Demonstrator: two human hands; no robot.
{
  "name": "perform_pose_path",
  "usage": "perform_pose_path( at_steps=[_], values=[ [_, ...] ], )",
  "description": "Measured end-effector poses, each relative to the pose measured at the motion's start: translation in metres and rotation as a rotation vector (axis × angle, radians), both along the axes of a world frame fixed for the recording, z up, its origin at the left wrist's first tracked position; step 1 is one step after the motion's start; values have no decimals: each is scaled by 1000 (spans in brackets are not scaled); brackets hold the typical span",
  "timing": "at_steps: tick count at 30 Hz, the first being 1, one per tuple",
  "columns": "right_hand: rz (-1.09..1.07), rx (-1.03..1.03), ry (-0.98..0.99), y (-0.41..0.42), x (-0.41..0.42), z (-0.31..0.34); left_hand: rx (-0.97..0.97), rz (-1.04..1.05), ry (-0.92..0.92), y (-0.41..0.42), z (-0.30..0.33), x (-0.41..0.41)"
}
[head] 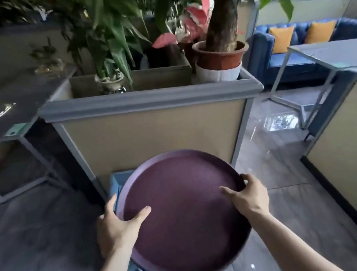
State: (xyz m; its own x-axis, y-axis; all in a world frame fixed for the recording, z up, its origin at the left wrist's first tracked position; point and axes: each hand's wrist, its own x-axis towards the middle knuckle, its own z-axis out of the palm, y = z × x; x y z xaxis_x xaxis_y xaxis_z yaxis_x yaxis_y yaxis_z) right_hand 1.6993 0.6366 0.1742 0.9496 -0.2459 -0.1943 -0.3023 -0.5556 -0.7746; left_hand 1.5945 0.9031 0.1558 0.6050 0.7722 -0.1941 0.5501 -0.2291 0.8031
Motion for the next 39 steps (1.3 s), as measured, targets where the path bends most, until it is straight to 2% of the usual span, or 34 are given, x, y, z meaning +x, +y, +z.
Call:
perform_pose_path(
  at_steps=[21,32,39],
  values=[
    [65,-151,187,30,61,-149,76,-27,214,33,-138,57],
    [71,-200,223,45,78,-193,71,-76,303,53,-189,71],
    [47,-251,244,53,82,-209,151,-113,349,56,-202,80]
  ],
)
